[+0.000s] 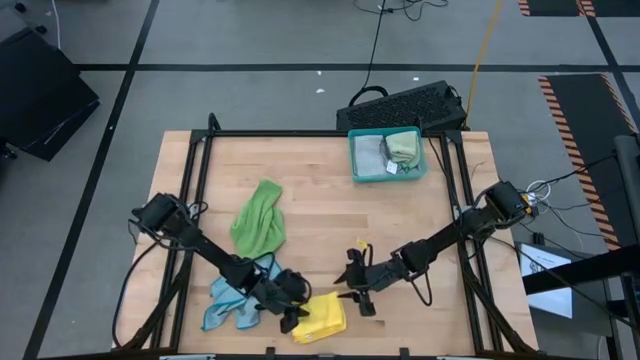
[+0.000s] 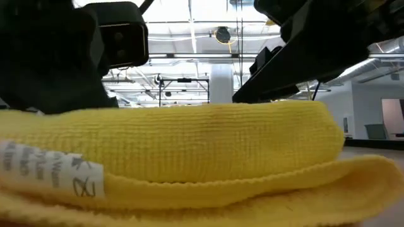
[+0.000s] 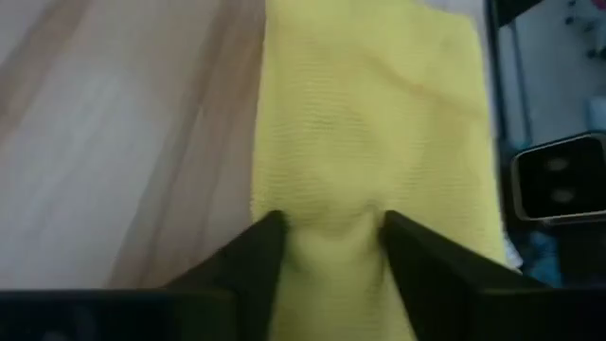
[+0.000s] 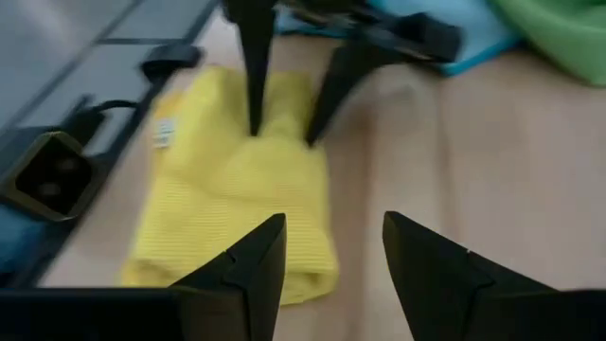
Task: Fold microfiber towels
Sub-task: Put the folded yellow microfiber cloth into the bin
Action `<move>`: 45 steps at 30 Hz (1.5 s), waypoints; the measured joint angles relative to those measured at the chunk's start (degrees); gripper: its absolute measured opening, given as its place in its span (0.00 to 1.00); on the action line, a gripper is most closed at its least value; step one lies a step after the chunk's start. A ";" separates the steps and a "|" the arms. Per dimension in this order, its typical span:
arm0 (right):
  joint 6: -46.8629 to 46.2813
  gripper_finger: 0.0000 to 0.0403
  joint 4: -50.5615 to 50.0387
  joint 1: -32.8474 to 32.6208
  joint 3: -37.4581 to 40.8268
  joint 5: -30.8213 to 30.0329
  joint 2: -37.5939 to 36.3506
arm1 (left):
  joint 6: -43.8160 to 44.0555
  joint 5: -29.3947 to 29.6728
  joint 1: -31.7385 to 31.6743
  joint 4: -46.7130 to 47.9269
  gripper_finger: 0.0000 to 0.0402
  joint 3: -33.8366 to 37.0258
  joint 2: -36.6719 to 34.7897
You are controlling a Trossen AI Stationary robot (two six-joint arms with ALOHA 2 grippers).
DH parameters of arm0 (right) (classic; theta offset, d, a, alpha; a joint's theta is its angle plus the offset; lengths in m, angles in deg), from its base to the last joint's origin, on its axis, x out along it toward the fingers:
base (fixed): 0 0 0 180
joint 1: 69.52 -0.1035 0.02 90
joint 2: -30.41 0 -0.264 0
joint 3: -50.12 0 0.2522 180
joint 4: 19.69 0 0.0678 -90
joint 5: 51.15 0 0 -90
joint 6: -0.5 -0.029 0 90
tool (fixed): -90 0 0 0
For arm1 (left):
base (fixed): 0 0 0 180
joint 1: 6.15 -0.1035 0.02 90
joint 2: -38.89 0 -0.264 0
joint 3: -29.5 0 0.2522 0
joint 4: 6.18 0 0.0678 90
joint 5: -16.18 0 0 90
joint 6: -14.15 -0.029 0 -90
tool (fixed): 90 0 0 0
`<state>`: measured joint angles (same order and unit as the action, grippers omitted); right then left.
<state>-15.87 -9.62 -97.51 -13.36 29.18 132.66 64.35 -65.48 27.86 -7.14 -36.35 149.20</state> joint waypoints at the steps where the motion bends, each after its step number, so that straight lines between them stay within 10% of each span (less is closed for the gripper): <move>1: 0.01 0.42 -0.11 0.02 0.00 -1.06 0.01 | -1.18 0.50 0.04 0.15 0.40 0.01 0.04; 8: -5.32 0.42 0.58 0.64 0.00 -3.98 0.01 | -9.65 3.11 -0.59 2.18 0.04 0.04 -0.35; 23: -12.94 0.69 -0.34 7.04 -0.01 -3.69 0.01 | -34.29 16.21 -4.55 11.63 0.02 -2.32 -6.90; 32: -12.89 0.71 -1.37 11.86 0.07 12.80 0.83 | -40.71 25.06 -1.88 12.73 0.01 -2.28 -6.86; 38: -11.52 0.56 1.02 11.85 0.02 14.46 2.78 | -41.88 28.00 -1.15 12.43 0.03 -2.28 -6.86; 45: -8.48 0.07 1.01 12.52 0.02 14.41 2.28 | -42.02 27.42 -0.64 10.25 0.05 -2.28 -6.86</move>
<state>-24.35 -8.61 -84.99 -13.33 43.58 134.95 22.33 -38.06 27.22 3.12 -38.63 142.35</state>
